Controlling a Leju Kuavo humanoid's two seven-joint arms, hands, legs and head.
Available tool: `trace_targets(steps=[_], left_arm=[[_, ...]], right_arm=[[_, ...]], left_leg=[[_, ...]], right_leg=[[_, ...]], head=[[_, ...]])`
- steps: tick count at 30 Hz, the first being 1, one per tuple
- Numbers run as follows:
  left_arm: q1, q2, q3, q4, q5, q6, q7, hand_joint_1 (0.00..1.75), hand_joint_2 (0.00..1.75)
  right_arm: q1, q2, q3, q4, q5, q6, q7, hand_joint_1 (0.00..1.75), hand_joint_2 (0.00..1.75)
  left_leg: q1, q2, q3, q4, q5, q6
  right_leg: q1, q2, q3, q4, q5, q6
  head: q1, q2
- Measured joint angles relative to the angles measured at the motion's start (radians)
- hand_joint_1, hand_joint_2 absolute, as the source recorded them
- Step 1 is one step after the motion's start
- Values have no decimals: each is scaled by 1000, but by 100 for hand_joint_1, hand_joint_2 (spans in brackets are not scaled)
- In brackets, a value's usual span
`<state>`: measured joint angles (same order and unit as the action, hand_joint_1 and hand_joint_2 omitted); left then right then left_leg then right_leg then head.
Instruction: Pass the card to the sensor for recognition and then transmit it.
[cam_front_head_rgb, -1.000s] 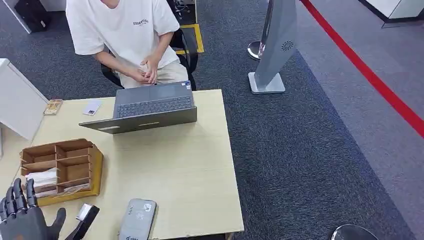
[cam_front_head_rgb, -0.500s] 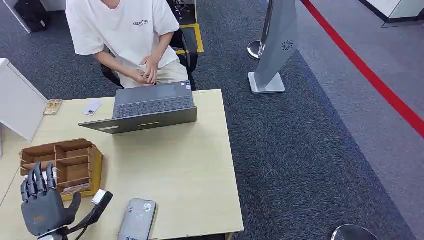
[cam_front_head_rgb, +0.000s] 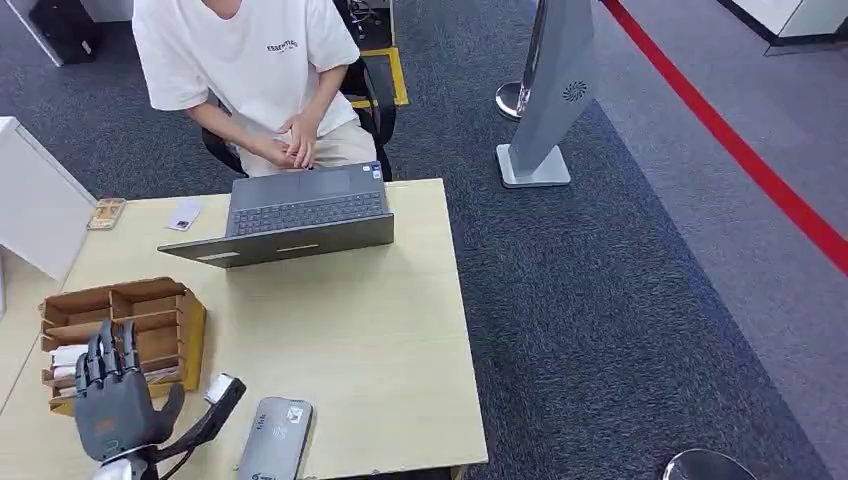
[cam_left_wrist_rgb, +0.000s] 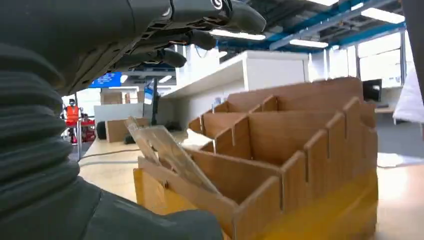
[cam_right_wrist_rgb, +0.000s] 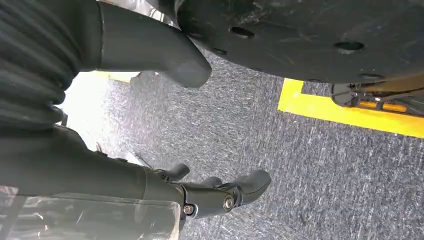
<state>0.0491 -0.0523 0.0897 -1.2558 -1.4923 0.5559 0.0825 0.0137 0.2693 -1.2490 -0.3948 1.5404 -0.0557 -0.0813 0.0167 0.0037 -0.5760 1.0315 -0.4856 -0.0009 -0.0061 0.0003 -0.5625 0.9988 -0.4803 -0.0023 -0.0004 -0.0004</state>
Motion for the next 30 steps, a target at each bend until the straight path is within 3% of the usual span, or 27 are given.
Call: trace_targets(steps=[7, 30], left_arm=[[9, 11, -35, -8, 2, -87, 59, 0, 175], [25, 33, -36, -135, -8, -97, 118, 0, 175]], right_arm=[[-1, 0, -11, -5, 9, 11, -1, 0, 175], [-2, 6, -43, -44, 15, 43, -4, 0, 175]], left_leg=[[0, 0, 0, 0, 0, 0], [0, 0, 0, 0, 0, 0]], right_leg=[[0, 0, 0, 0, 0, 0], [0, 0, 0, 0, 0, 0]], head=[[0, 0], [0, 0]])
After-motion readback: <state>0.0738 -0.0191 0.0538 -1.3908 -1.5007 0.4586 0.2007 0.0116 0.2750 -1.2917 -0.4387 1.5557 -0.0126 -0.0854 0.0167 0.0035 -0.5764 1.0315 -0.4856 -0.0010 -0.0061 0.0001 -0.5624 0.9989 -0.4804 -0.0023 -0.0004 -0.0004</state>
